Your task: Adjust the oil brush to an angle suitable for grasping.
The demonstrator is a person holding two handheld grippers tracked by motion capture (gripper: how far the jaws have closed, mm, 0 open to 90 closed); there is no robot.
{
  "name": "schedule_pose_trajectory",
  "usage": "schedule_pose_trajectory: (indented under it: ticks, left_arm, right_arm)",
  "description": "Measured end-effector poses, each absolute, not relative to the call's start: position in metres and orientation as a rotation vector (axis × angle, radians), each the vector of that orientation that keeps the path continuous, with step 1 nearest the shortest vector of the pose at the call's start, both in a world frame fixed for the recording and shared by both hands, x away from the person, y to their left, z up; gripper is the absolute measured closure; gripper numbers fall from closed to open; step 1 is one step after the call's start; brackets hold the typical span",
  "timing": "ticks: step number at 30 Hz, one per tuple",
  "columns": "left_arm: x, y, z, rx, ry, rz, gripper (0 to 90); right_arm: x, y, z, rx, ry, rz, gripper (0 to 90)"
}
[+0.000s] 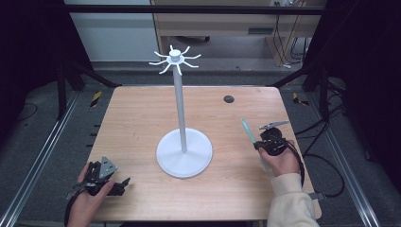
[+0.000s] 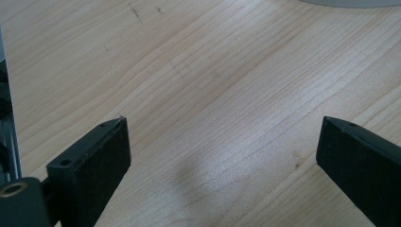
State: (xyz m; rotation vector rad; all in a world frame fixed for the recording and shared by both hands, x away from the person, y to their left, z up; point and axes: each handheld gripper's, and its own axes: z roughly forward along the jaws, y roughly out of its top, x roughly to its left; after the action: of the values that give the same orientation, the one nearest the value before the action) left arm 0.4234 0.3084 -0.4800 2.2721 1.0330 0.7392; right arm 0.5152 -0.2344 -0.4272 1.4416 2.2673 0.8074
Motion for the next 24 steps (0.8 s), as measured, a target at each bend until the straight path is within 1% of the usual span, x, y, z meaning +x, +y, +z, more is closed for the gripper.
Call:
schedule_pose_trajectory:
  ticks: [12,24]
  left_arm:
    - [0.424,0.307,-0.48,2.278,1.028,0.738,3.4]
    - [0.424,0.307,-0.48,2.277,1.03,0.737,3.4]
  right_arm:
    - [0.508,-0.235,-0.407,1.361,2.119,1.121,83.0]
    - [0.5,-0.231,-0.392,1.283,2.05,1.298,83.0]
